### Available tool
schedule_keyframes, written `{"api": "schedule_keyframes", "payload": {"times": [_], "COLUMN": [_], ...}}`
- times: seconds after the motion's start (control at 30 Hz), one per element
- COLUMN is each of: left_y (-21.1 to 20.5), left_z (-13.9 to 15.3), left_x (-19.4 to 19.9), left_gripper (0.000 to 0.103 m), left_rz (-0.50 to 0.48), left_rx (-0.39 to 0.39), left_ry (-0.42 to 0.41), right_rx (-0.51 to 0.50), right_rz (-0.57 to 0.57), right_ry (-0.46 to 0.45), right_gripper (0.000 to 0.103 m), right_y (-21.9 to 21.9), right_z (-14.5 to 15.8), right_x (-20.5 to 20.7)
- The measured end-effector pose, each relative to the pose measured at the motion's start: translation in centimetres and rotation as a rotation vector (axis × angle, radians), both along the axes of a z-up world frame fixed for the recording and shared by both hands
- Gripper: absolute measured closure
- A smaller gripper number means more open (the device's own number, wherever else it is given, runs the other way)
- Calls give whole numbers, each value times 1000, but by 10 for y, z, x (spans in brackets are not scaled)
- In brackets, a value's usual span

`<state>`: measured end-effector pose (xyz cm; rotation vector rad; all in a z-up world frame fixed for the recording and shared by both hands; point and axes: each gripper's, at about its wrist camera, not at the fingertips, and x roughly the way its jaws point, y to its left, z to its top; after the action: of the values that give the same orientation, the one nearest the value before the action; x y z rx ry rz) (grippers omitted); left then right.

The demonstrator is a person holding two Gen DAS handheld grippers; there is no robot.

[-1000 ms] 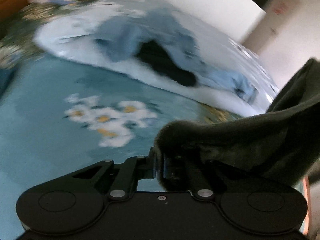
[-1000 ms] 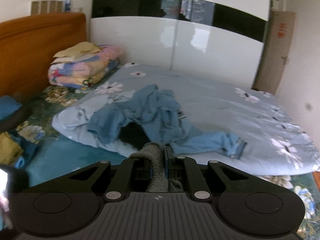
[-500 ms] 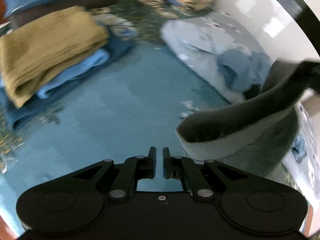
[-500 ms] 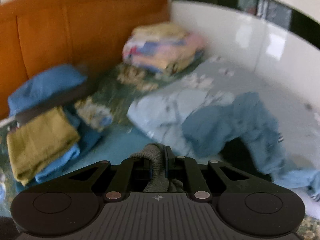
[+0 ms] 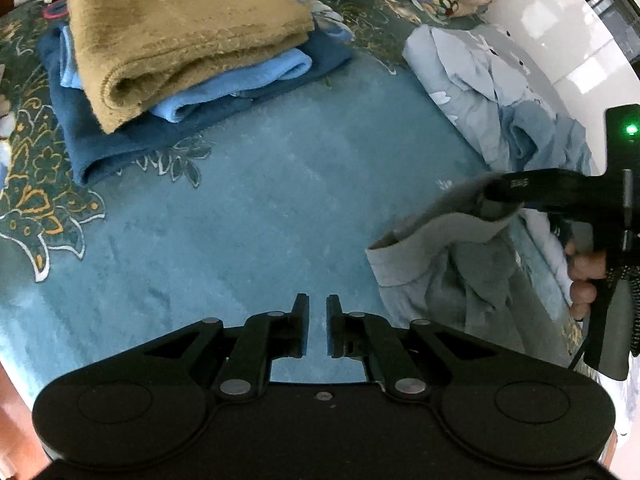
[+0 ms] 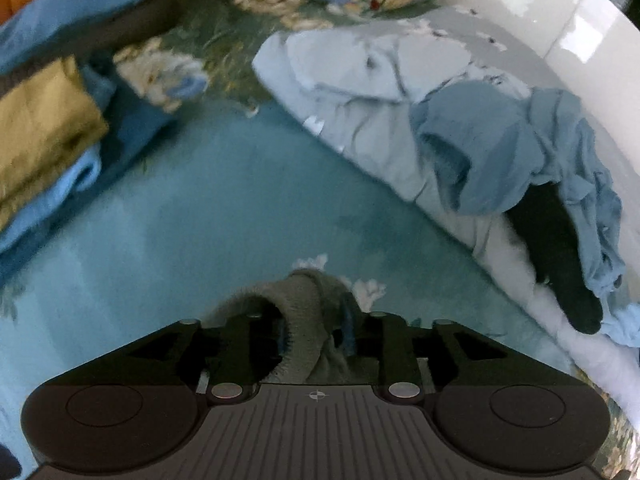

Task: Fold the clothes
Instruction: 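Lay the grey sweatshirt flat on the bedspread with both grippers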

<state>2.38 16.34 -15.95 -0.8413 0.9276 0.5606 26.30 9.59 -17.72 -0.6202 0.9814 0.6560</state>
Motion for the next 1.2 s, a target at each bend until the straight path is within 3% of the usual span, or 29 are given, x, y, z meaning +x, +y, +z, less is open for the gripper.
{"api": "schedule_keyframes", "payload": {"times": [0.03, 0.2, 0.27, 0.4, 0.5, 0.6, 0.93, 1.07, 1.2], "left_y": [-1, -7, -9, -16, -25, -37, -51, -37, -23], "left_z": [0, 6, 8, 12, 14, 15, 2, -8, -17], "left_x": [3, 18, 26, 45, 58, 71, 121, 149, 176], "left_gripper": [95, 88, 81, 75, 73, 64, 51, 50, 50], "left_rz": [-9, -59, -81, -131, -185, -250, -424, -432, -434], "left_rx": [1, 12, 16, 17, 26, 40, 159, 217, 244], "left_ry": [-1, -11, -15, -16, -16, -21, 13, 24, 21], "right_rx": [-11, 32, 83, 182, 241, 280, 229, 256, 289], "right_rz": [7, 27, 24, -1, -54, -174, -673, -848, -945], "right_ry": [5, 17, 18, -3, -31, -62, 24, 61, 73], "right_gripper": [67, 63, 49, 36, 36, 35, 36, 37, 38], "right_y": [-1, -13, -23, -55, -89, -137, -321, -372, -400], "right_z": [-1, 21, 40, 78, 101, 112, 72, 55, 37], "right_x": [-2, -7, -8, -12, -15, -17, -50, -58, -61]}}
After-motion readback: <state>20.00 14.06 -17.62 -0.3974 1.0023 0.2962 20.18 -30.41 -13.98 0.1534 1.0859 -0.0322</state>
